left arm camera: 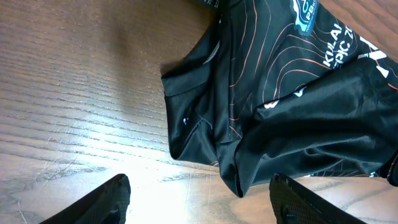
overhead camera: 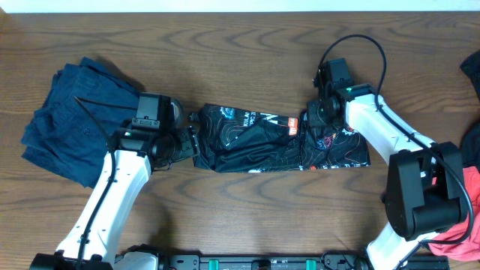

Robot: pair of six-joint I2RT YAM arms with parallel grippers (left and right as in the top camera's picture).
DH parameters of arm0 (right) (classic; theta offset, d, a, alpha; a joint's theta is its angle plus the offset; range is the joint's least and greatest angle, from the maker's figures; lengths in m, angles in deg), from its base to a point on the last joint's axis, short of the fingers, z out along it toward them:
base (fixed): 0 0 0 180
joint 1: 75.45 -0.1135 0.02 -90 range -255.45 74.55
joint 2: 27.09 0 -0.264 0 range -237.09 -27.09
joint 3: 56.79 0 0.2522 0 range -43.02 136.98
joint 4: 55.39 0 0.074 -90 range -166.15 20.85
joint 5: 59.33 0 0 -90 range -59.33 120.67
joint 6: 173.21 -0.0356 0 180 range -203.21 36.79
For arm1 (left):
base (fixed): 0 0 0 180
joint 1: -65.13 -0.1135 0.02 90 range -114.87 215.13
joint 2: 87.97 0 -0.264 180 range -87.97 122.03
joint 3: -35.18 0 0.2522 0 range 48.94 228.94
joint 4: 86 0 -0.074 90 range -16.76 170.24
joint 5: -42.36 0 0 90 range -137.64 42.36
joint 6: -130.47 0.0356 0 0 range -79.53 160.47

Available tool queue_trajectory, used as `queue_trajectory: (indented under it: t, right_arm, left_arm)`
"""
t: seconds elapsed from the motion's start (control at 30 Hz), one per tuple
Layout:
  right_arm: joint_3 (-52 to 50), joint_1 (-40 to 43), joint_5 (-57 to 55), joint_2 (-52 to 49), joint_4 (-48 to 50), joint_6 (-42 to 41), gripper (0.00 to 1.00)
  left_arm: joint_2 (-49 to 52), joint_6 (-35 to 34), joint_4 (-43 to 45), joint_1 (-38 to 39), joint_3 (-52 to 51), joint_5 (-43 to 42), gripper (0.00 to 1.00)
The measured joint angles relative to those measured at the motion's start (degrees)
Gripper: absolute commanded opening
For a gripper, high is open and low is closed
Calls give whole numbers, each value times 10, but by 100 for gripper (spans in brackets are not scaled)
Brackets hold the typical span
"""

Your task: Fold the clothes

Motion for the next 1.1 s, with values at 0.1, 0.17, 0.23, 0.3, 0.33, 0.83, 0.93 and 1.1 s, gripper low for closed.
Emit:
queue_trajectory:
  t: [0.1,0.17,0.23,0.3,0.33,0.83,0.93,1.1]
  right_arm:
    - [1,0,28,0,18,8,1]
    - [1,-1,53,0,20,24,1]
    - [1,-3,79,0,18,45,1]
    - [1,-10,100,0,12,66,2]
    - [1,-11,107,0,8,73,3]
    - [7,-15,72,96,-30,85,15]
    - [11,-15,66,101,-46,83,18]
    - [11,-18,61,82,-54,80,21]
  left_arm:
    - [0,0,0,0,0,0,74]
    - [0,0,0,0,0,0,74]
    - [0,0,0,0,0,0,74]
    - [0,0,0,0,0,0,73]
    - [0,0,0,0,0,0,74]
    - [0,0,0,0,0,0,74]
    - [0,0,0,0,0,0,74]
    - [0,0,0,0,0,0,74]
